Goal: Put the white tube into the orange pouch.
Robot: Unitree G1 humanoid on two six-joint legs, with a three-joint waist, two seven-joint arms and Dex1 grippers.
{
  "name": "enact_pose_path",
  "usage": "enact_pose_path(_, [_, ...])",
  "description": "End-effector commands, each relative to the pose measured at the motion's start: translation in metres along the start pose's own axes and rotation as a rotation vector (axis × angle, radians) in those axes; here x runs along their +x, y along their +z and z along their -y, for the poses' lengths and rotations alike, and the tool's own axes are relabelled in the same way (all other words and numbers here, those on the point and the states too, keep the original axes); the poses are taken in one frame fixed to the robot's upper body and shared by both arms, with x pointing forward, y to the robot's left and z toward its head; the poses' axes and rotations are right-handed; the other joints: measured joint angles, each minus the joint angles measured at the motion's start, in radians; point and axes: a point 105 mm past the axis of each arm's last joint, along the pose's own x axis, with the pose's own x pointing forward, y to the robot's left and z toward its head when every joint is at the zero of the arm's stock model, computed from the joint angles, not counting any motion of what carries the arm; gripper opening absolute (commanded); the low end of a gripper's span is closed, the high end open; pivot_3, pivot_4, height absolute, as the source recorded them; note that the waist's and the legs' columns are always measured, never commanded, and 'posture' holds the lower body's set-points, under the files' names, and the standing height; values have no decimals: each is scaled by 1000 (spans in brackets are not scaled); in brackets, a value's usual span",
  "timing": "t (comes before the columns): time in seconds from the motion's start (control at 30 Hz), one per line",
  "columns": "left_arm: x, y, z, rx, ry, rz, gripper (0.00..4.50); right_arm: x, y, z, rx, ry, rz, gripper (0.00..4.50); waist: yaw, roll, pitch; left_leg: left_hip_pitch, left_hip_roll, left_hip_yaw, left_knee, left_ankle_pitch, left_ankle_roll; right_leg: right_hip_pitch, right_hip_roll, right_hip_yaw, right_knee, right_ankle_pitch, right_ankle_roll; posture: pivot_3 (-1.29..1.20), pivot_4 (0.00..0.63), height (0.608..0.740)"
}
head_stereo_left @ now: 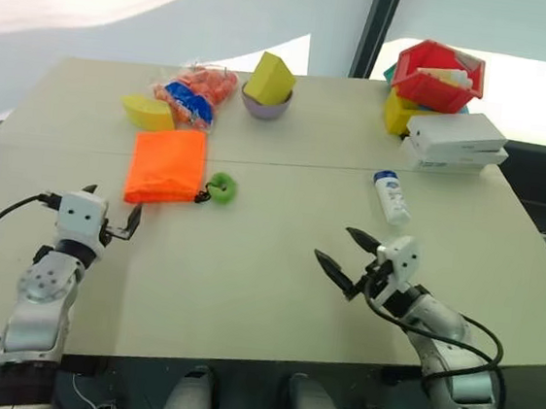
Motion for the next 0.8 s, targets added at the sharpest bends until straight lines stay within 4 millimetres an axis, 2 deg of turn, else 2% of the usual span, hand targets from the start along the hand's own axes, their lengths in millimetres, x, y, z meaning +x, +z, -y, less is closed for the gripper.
enact_pose_path(0.03, [13, 4, 1, 91, -21, 17, 4500, 12, 20, -18, -37, 57, 69, 4483, 0, 0, 0, 0, 0, 0, 0, 0, 0, 0, 0, 0, 0, 0, 0, 0, 150, 740])
enact_pose_path(0.27, [31, 2, 0, 165, -23, 15, 4500, 18, 23, -31, -36, 85, 81, 4483, 0, 0, 0, 0, 0, -1, 0, 0, 0, 0, 1, -1, 1, 0, 0, 0, 150, 740])
enact_pose_path(0.43, [48, 1, -13, 185, 61, -12, 4500, 20, 22, -34, -35, 92, 80, 4483, 1, 0, 0, 0, 0, -1, 1, 0, 0, 0, 1, -1, 1, 0, 1, 0, 150, 740])
enact_pose_path(0.57, [56, 0, -14, 187, 82, -18, 4500, 19, 20, -34, -38, 87, 76, 4483, 0, 0, 0, 0, 0, -1, 1, 0, 0, 0, 1, -1, 1, 1, 2, 0, 150, 740])
enact_pose_path(0.67, [58, 0, -12, 180, 75, -7, 3701, 18, 20, -33, -43, 78, 72, 4500, -2, 0, 0, 0, 0, -1, 1, 0, 0, 0, 1, -1, 2, 2, 3, 0, 150, 740])
enact_pose_path(0.8, [59, 0, -8, 171, 61, 2, 1679, 17, 20, -32, -47, 67, 73, 4500, 0, -1, 0, 0, 0, -1, 1, 0, 0, 0, 1, -1, 2, 2, 4, 0, 150, 740])
